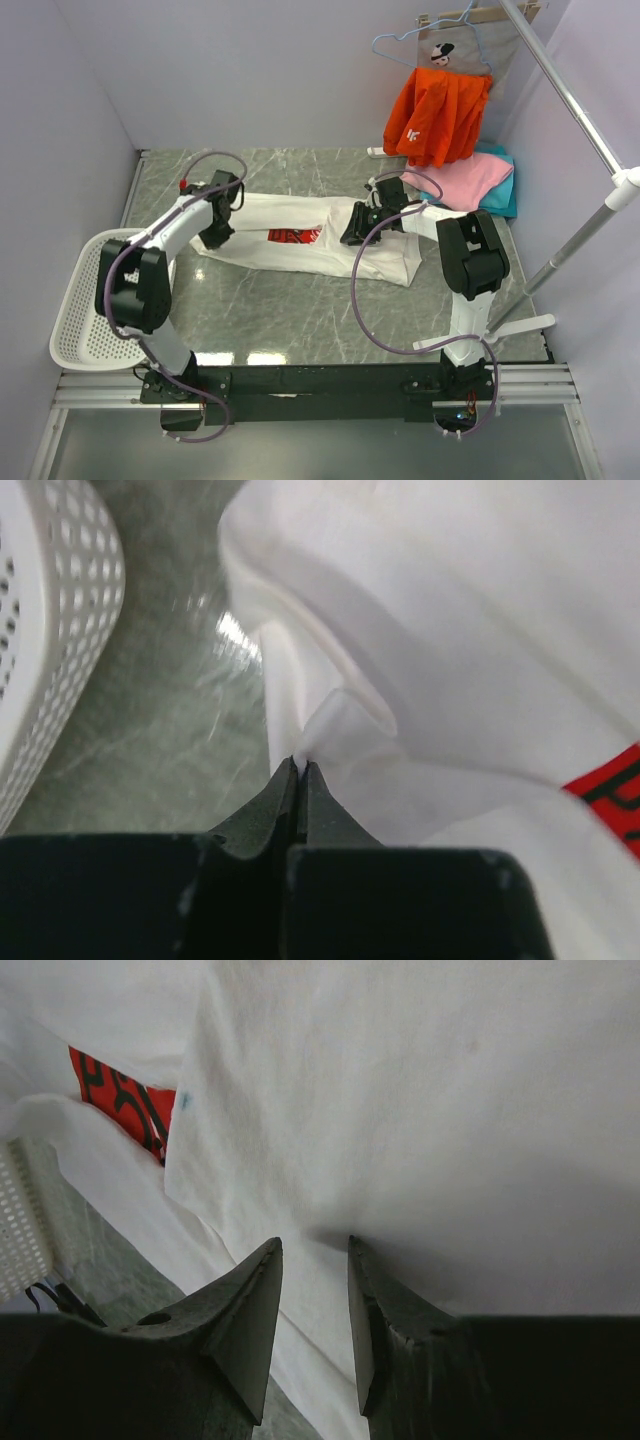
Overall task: Fold and stack the t-shirts
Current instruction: Fold the other side of the tshirt into a rectangle
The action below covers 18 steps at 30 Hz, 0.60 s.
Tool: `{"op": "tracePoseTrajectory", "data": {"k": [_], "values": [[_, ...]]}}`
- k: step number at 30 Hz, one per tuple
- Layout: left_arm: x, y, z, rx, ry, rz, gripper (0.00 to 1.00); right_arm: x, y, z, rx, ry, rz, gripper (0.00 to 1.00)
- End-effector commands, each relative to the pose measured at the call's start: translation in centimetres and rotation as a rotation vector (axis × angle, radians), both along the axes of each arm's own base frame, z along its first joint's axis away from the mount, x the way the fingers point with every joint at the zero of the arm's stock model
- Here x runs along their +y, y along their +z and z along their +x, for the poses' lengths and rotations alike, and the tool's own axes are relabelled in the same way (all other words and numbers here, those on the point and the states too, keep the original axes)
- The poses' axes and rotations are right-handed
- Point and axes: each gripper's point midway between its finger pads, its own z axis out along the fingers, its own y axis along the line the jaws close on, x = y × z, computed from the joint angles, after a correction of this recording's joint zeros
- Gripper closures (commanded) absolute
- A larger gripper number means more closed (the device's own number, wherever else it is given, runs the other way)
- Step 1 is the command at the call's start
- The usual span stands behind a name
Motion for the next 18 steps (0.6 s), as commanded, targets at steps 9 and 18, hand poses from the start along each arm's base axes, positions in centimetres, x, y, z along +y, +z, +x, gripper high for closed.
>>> {"op": "tracePoseTrajectory", "data": {"k": [9, 18], "values": [[3.5, 0.7, -8.1, 0.177, 0.16, 0.173, 0.99, 0.7, 1.7, 0.8, -0.049, 0.02, 0.023, 0.6], [6.0, 1.8, -4.5, 0.182, 0.203, 0.319, 0.99, 0.8, 1.3, 0.8, -0.042, 0.031, 0.023, 0.6]]}}
